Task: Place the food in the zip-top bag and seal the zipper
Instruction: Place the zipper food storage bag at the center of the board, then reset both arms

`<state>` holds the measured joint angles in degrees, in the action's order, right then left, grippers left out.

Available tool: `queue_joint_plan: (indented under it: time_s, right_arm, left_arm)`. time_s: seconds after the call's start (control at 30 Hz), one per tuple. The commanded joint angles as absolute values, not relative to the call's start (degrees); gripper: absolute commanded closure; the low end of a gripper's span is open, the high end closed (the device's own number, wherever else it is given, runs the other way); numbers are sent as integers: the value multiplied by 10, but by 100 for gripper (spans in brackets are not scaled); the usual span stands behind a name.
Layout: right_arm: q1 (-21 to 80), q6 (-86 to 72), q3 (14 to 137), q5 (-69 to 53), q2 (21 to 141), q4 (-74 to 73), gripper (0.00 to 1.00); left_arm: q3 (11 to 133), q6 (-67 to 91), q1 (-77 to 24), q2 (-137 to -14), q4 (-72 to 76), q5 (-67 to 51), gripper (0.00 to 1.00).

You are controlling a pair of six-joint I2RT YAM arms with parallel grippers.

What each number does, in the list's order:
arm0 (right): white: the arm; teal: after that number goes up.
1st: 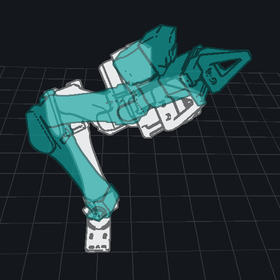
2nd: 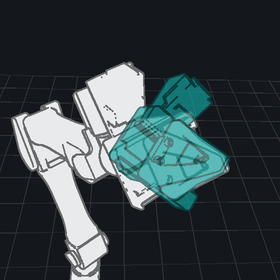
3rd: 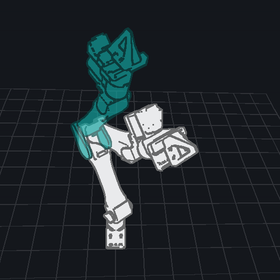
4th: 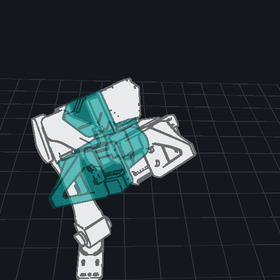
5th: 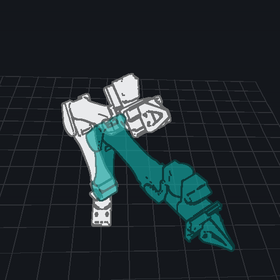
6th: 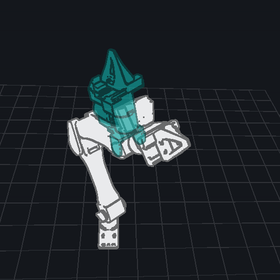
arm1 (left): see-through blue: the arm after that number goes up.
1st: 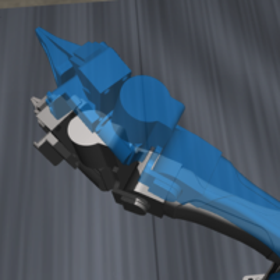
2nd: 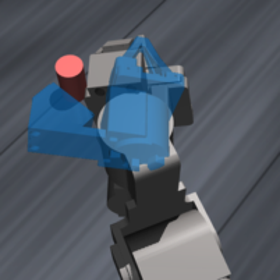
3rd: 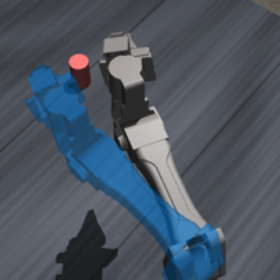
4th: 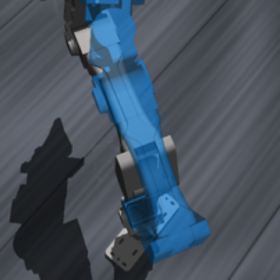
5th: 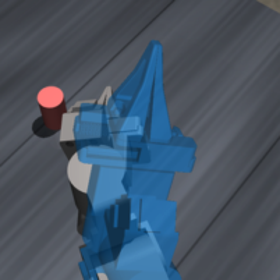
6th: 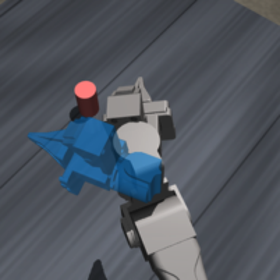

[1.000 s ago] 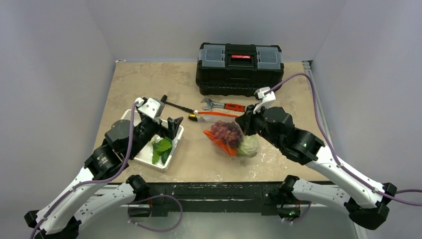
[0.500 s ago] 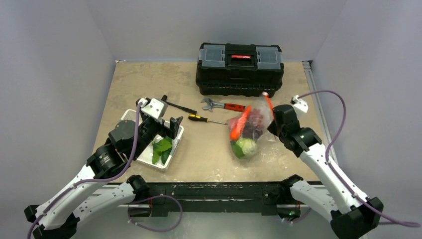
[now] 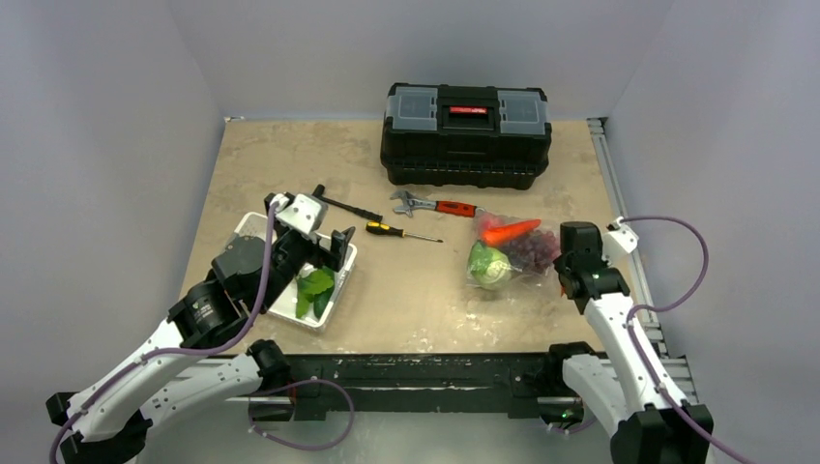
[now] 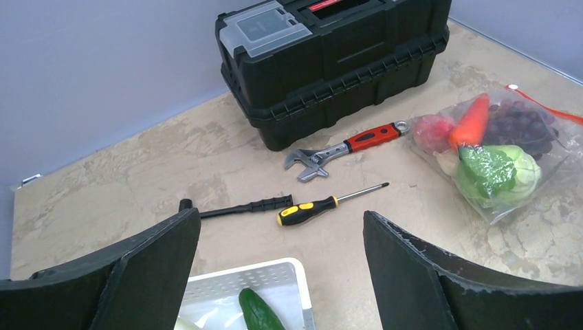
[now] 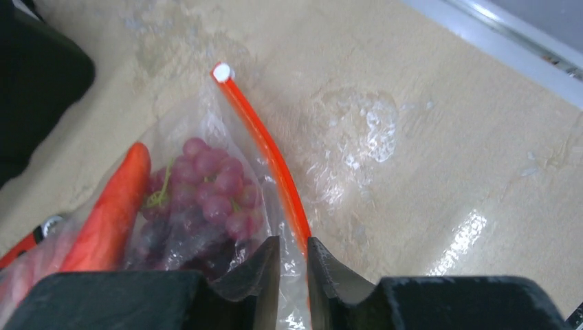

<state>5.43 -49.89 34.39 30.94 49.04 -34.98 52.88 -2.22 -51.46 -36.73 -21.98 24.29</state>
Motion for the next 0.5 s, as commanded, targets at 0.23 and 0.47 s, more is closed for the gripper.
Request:
queue_joint_plan:
  time_s: [0.23,0.47]
  right_arm:
    - [50,-434,441,326,372,-321,45]
    - [53,-373,488,-59,396,-215,20]
  left_arm:
    - [533,-30,-518,-354,-208,264,13]
    - [526,-34,-518,-342,-201,302,13]
